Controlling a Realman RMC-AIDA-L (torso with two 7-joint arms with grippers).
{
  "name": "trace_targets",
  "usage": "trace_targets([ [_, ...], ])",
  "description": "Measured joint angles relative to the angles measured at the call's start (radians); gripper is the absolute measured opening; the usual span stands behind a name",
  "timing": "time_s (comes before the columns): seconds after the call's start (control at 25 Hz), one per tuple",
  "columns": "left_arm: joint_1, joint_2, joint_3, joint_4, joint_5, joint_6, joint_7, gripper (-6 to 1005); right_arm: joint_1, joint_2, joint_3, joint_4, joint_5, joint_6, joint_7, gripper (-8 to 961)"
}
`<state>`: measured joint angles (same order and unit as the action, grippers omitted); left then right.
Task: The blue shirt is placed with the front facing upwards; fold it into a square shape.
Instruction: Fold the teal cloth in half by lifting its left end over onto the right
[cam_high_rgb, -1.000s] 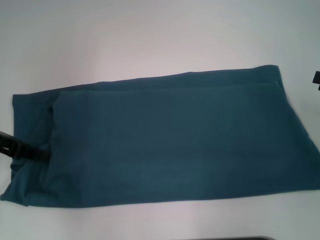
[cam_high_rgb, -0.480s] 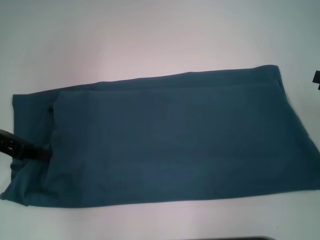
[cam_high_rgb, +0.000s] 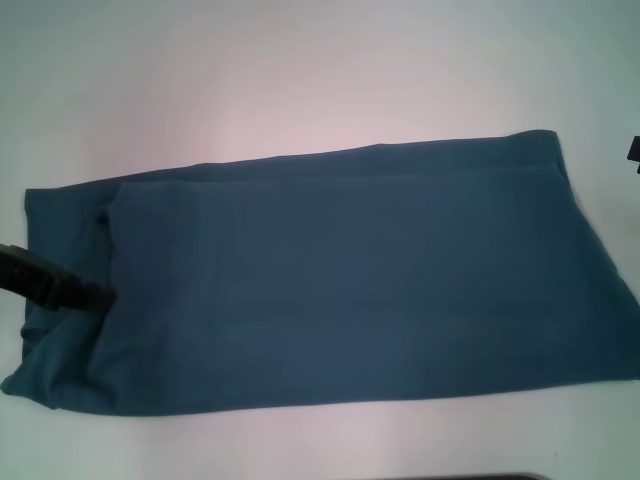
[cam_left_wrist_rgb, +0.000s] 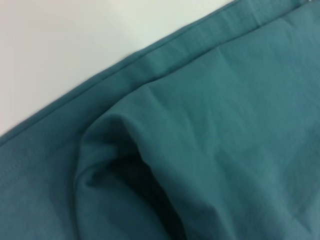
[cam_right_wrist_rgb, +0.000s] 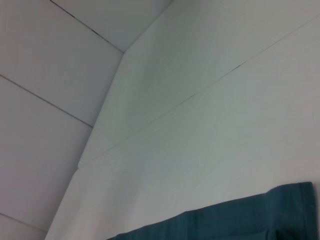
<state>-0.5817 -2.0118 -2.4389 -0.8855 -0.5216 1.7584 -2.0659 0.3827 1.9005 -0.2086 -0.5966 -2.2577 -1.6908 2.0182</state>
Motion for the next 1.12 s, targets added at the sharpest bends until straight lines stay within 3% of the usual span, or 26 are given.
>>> trace_targets([
  [0.84, 0.019, 0.007, -0.042, -0.017, 0.011, -0.077, -0.050, 116, -0.009, 0.001, 0.000, 0.000, 0.007, -0.003, 0.000, 677],
  [1.08, 0.019, 0.023, -0.120, -0.027, 0.011, -0.089, -0.106, 116, -0.009, 0.001, 0.000, 0.000, 0.007, -0.004, 0.001, 679],
  [1.12, 0.017, 0.037, -0.123, -0.024, 0.011, -0.062, -0.123, 116, -0.009, 0.001, 0.000, 0.000, 0.007, -0.004, 0.001, 679],
])
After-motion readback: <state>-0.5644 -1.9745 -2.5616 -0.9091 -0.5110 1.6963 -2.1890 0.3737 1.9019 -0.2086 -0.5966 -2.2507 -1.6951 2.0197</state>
